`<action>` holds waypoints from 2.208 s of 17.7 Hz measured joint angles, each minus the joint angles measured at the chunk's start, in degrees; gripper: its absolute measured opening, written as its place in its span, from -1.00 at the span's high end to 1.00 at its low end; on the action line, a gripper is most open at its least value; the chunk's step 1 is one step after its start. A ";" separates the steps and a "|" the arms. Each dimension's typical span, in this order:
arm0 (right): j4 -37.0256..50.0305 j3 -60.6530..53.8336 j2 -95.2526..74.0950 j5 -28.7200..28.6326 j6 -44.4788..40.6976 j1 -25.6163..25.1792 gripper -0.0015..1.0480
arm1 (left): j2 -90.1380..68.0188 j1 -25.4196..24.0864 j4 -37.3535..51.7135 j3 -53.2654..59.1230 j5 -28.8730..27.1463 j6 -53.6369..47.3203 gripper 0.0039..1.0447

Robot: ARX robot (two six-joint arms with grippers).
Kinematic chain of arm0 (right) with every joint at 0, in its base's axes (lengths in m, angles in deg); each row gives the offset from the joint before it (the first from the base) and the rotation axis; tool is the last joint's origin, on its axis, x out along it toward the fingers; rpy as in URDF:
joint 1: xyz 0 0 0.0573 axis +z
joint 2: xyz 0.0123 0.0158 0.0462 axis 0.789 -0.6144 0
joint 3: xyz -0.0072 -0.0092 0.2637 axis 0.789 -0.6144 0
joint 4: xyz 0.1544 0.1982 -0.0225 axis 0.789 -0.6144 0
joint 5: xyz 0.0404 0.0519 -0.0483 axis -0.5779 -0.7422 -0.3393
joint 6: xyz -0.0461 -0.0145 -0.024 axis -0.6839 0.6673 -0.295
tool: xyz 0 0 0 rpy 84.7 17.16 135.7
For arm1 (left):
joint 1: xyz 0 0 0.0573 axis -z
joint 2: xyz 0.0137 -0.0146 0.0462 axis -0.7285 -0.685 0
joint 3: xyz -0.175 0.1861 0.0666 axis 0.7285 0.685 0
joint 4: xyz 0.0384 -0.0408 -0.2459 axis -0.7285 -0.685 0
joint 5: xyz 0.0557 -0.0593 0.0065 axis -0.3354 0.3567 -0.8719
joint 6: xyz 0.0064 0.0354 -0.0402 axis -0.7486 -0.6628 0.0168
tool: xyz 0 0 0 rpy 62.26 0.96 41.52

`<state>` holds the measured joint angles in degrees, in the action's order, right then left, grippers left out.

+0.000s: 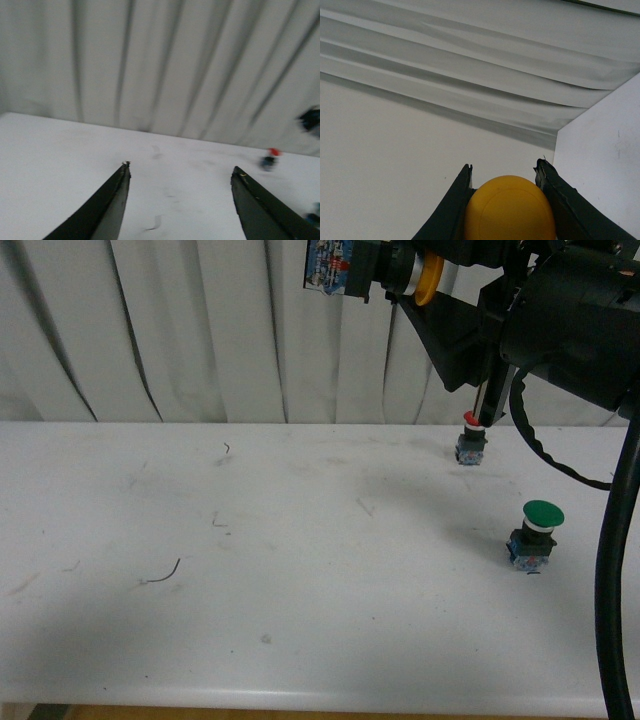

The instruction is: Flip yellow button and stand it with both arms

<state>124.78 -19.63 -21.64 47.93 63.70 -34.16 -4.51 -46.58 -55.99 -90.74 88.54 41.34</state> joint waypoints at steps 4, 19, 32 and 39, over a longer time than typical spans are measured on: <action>-0.09 0.00 0.00 0.09 -0.22 0.04 0.32 | 2.97 -0.07 0.37 4.98 -0.52 -6.56 0.60; -0.02 -0.48 0.13 0.66 -1.29 0.57 0.32 | 16.70 -0.13 -6.08 11.63 -0.55 -7.48 0.97; -0.17 -1.68 2.34 2.54 -11.61 0.96 0.32 | 18.64 -0.13 -5.84 13.86 -0.55 -7.48 0.31; -25.81 -0.35 6.29 19.71 -51.36 -4.96 0.32 | 18.64 -0.13 -5.86 13.86 -0.55 -7.50 -0.91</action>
<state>98.96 -19.98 -15.34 67.65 12.33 -39.12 14.14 -46.71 -61.85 -76.89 88.00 33.84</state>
